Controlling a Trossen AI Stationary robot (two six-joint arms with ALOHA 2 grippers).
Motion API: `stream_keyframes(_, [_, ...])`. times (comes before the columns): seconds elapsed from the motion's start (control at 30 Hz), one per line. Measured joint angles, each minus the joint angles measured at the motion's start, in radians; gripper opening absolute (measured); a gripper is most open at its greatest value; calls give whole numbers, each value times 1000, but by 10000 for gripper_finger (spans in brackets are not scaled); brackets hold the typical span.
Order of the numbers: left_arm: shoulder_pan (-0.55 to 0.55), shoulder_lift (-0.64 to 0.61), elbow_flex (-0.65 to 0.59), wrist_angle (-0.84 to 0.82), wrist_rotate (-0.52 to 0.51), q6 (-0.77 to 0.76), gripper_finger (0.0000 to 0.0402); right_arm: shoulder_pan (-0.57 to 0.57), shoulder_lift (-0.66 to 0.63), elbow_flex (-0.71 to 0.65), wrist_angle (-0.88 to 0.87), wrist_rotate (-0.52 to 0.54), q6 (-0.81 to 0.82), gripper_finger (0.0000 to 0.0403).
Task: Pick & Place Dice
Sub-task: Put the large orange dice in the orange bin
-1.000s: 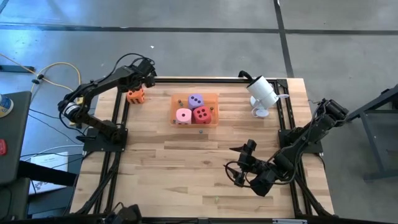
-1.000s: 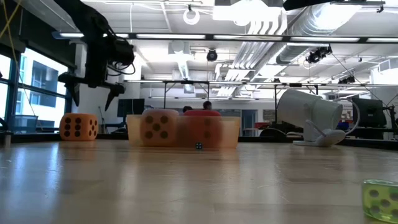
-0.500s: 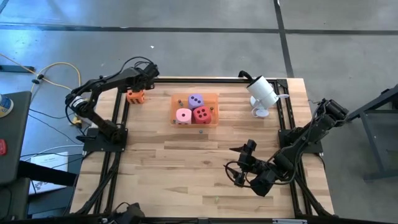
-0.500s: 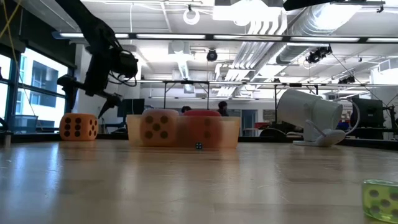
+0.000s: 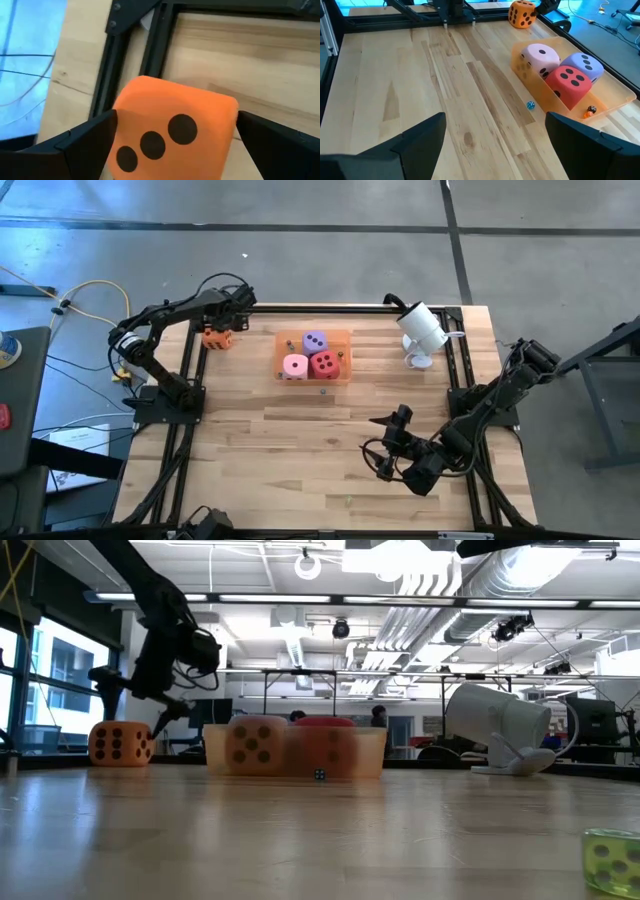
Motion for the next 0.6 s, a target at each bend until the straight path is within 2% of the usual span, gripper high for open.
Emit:
stream_keyframes(0.43, [11, -2, -14, 5, 64, 59, 396, 0, 0, 0, 0, -21, -2, 334])
stream_keyframes(0.6, [4, -5, -16, 5, 140, 103, 397, 0, 0, 0, 0, -20, -5, 334])
